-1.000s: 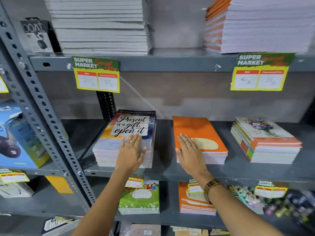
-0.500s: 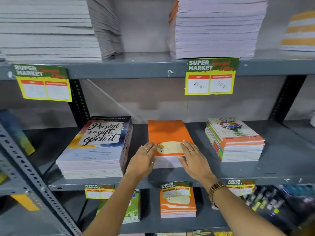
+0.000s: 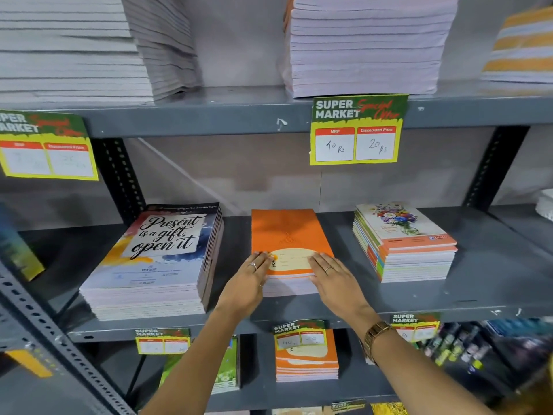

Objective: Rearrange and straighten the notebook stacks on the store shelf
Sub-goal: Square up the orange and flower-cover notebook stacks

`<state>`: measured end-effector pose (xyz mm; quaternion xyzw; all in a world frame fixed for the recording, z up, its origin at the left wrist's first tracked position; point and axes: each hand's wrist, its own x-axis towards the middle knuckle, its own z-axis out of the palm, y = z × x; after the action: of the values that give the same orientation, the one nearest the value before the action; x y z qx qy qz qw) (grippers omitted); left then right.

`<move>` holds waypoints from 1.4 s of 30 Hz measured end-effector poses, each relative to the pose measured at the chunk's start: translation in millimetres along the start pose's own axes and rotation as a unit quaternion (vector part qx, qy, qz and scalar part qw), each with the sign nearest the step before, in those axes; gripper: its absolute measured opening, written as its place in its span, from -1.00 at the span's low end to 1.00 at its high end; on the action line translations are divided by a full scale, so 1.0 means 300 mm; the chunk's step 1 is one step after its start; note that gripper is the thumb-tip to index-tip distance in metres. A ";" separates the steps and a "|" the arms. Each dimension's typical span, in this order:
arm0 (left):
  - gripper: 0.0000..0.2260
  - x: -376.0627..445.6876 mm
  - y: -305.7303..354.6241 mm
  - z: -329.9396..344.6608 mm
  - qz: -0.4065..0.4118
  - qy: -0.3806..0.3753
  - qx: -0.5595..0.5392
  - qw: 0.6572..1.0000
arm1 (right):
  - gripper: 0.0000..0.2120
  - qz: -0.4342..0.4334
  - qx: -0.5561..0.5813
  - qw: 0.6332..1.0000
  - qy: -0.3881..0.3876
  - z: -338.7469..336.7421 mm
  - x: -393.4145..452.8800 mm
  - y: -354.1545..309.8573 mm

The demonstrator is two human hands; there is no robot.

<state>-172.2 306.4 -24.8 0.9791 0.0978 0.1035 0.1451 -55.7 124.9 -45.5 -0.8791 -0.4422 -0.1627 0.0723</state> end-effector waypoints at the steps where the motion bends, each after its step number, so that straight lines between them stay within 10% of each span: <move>1: -0.55 0.000 0.000 0.003 -0.001 0.001 -0.003 1.000 | -0.58 0.000 -0.008 1.000 0.007 -0.008 -0.002 -0.004; 42: -0.51 0.012 0.011 0.013 -0.051 -0.020 -0.067 0.996 | -0.55 0.028 0.024 0.999 -0.029 0.001 0.003 -0.008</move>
<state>-167.3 302.9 -26.9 0.9629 0.1371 0.0826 0.2171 -57.0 127.1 -45.5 -0.8934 -0.4230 -0.1245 0.0857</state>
